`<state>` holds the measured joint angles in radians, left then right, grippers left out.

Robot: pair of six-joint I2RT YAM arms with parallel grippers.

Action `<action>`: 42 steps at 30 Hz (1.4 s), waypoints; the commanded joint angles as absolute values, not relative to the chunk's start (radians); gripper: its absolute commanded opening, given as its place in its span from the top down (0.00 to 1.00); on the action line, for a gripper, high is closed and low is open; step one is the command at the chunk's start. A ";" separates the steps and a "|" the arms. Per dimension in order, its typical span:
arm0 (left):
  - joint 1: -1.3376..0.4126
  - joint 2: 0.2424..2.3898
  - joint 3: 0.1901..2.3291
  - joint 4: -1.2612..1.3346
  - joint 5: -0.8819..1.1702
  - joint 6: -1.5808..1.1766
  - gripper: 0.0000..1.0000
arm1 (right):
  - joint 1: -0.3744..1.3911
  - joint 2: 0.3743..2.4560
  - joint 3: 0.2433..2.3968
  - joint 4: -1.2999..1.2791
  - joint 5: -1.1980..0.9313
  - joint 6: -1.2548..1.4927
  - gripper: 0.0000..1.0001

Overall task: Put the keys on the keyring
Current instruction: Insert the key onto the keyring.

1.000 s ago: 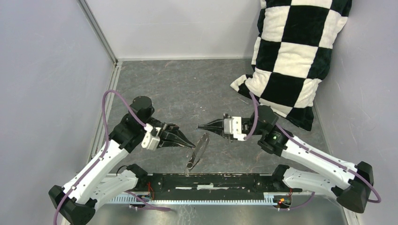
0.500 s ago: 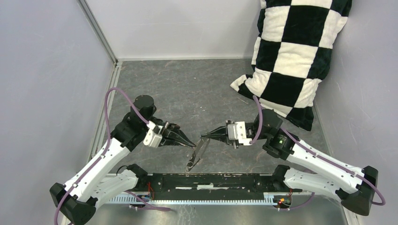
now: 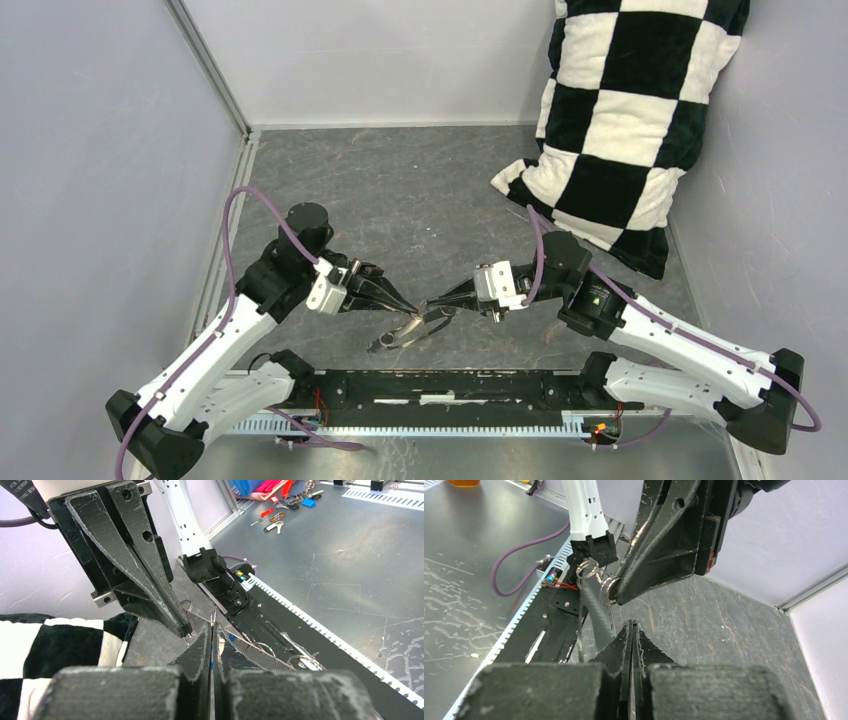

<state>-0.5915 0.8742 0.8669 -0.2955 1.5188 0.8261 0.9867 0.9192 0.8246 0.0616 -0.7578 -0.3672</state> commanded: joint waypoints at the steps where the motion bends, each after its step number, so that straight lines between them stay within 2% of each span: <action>1: -0.595 0.868 0.896 -0.303 1.515 0.806 0.98 | 1.005 0.904 0.873 0.051 -0.790 -0.337 0.99; 19: -0.594 0.888 0.879 -0.370 1.466 0.854 0.98 | 1.062 0.871 0.827 0.132 -0.733 -0.305 0.99; 42: -0.594 0.851 0.877 -0.412 1.456 0.924 0.96 | 1.068 0.862 0.818 0.115 -0.608 -0.303 0.99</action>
<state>-0.5915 0.8688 0.8665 -0.3801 1.4601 0.8543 1.0607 0.8845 0.8207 0.0921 -0.6376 -0.3202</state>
